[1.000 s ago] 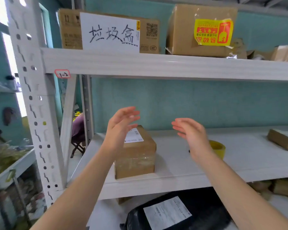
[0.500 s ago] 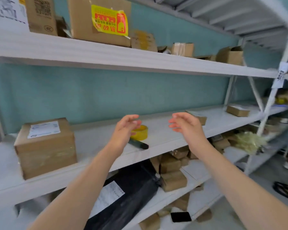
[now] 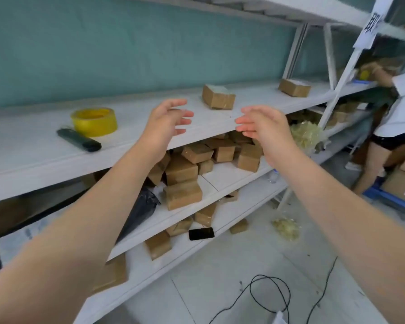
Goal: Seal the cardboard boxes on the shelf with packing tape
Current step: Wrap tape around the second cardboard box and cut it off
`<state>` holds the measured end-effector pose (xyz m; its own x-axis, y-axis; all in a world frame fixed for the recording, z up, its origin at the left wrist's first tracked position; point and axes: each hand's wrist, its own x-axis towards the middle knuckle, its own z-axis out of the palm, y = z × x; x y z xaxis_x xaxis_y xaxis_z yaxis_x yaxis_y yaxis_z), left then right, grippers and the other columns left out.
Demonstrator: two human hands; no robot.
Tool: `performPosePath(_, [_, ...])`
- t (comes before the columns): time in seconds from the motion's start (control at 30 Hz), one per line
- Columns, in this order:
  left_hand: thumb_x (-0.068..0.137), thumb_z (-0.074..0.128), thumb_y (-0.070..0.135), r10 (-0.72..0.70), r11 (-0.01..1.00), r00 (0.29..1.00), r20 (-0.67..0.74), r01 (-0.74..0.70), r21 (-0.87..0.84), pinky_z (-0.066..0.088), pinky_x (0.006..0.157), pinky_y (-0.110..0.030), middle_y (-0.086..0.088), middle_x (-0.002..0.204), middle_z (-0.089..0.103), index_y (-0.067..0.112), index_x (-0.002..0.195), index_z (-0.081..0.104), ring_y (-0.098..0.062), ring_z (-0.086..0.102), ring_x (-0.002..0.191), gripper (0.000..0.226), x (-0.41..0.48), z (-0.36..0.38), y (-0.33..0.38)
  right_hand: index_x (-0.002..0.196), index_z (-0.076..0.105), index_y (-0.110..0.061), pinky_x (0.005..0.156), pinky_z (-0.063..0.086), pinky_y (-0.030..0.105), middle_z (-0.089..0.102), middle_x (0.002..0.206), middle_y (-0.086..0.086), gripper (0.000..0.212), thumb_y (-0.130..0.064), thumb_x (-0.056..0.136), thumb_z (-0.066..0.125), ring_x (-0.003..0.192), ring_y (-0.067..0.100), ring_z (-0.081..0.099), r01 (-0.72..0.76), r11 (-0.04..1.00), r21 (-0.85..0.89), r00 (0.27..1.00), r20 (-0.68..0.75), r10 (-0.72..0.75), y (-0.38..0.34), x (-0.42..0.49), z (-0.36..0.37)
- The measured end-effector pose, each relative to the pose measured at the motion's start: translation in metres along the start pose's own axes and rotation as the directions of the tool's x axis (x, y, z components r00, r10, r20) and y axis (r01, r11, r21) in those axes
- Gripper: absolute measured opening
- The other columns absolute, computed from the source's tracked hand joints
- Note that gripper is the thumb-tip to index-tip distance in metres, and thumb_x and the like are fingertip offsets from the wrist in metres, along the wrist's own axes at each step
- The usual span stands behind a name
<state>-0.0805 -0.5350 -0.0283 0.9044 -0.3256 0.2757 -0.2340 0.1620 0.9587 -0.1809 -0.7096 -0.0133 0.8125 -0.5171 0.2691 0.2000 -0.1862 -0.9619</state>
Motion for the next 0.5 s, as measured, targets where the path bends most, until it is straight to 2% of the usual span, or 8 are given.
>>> performPosePath(0.2, [0.092, 0.050, 0.011, -0.040, 0.998, 0.999, 0.012, 0.039, 0.046, 0.052, 0.082, -0.031, -0.003, 0.100, 0.068, 0.021, 0.112, 0.055, -0.018, 0.063, 0.093, 0.023, 0.042, 0.040, -0.026, 0.094, 0.064, -0.013, 0.079, 0.052, 0.029, 0.070, 0.083, 0.006, 0.012, -0.016, 0.089, 0.054, 0.075, 0.019, 0.067, -0.034, 0.999, 0.025, 0.999, -0.005, 0.035, 0.033, 0.049, -0.022])
performPosePath(0.27, [0.093, 0.049, 0.011, -0.024, 0.999, 1.000, 0.006, 0.023, 0.036, 0.052, 0.084, -0.032, -0.003, 0.098, 0.069, 0.023, 0.107, 0.057, -0.019, 0.064, 0.093, 0.020, 0.065, 0.050, -0.029, 0.095, 0.065, -0.012, 0.080, 0.052, 0.030, 0.070, 0.081, 0.005, 0.014, -0.015, 0.090, 0.052, 0.073, 0.019, 0.066, -0.033, 0.999, 0.029, 0.999, -0.010, 0.033, 0.037, 0.074, -0.023])
performPosePath(0.37, [0.092, 0.050, 0.009, 0.046, 0.999, 0.999, 0.024, -0.045, -0.007, 0.050, 0.081, -0.032, -0.002, 0.093, 0.067, 0.028, 0.096, 0.058, -0.017, 0.062, 0.088, 0.021, 0.107, 0.063, -0.029, 0.091, 0.065, -0.012, 0.074, 0.050, 0.028, 0.069, 0.075, 0.004, 0.014, -0.011, 0.089, 0.051, 0.066, 0.017, 0.065, -0.004, 0.998, 0.060, 1.000, -0.026, 0.006, 0.037, 0.118, -0.022])
performPosePath(0.5, [0.090, 0.052, 0.005, 0.072, 0.996, 0.997, 0.028, -0.071, -0.050, 0.047, 0.074, -0.028, -0.002, 0.090, 0.067, 0.024, 0.097, 0.058, -0.016, 0.059, 0.080, 0.020, 0.160, 0.080, -0.029, 0.084, 0.064, -0.017, 0.071, 0.049, 0.026, 0.069, 0.076, 0.004, 0.016, -0.012, 0.089, 0.051, 0.067, 0.016, 0.064, 0.041, 0.999, 0.032, 0.998, -0.042, -0.040, 0.034, 0.176, -0.023])
